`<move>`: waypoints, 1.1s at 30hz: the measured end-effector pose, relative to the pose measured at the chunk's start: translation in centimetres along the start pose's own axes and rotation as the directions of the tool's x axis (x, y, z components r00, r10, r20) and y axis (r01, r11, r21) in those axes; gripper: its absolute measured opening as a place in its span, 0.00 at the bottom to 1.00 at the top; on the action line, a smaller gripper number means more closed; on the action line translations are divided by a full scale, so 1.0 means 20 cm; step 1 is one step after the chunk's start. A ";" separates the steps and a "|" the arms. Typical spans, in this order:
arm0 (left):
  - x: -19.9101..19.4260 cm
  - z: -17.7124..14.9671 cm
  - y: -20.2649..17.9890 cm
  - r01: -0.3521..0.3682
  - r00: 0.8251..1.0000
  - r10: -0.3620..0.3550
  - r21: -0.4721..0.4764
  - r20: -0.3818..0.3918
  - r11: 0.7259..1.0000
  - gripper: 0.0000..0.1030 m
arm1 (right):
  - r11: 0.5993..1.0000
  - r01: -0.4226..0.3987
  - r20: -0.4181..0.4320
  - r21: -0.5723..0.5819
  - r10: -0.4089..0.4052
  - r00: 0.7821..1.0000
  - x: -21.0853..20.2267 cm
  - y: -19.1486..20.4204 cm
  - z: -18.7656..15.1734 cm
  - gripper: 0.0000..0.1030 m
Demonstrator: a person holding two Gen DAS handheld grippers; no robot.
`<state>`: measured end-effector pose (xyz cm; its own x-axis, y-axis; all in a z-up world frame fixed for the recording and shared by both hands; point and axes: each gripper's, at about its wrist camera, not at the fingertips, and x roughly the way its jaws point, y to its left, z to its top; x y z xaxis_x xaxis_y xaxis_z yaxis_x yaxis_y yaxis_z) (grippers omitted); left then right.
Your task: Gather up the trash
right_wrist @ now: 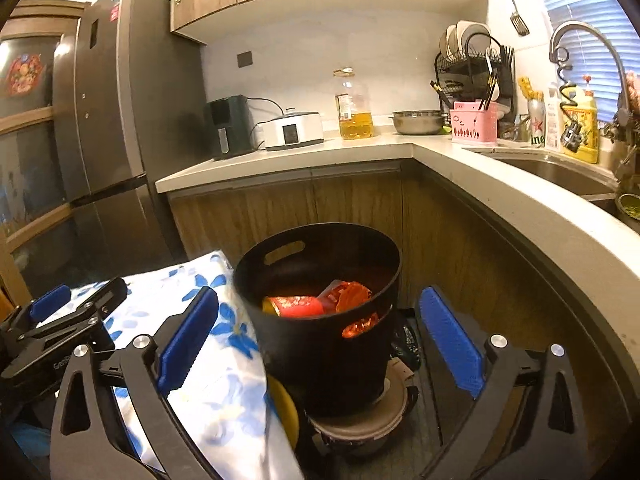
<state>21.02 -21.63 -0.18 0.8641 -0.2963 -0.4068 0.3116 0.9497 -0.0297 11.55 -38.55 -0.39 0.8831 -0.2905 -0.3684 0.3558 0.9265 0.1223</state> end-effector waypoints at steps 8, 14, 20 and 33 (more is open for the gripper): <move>-0.29 -0.10 0.17 -0.027 1.000 0.027 -0.047 0.006 0.999 0.90 | 0.999 0.001 0.008 -0.037 -0.001 1.000 -0.25 0.13 -0.09 0.94; -0.49 -0.19 0.26 -0.047 0.999 0.049 -0.069 0.016 0.996 0.90 | 0.997 -0.006 -0.015 -0.074 0.005 1.000 -0.43 0.22 -0.20 0.94; -0.65 -0.27 0.32 -0.067 0.997 0.069 -0.080 0.018 0.995 0.90 | 0.994 -0.025 -0.031 -0.110 0.022 0.999 -0.56 0.31 -0.29 0.94; -0.85 -0.38 0.45 -0.079 0.996 0.082 -0.117 0.019 0.990 0.90 | 0.991 -0.045 -0.004 -0.125 0.045 0.999 -0.77 0.40 -0.36 0.94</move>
<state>6.12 -7.37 -0.49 0.8942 -0.2193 -0.3902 0.1939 0.9755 -0.1038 -1.31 -24.88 -0.41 0.8971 -0.2474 -0.3660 0.2743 0.9614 0.0226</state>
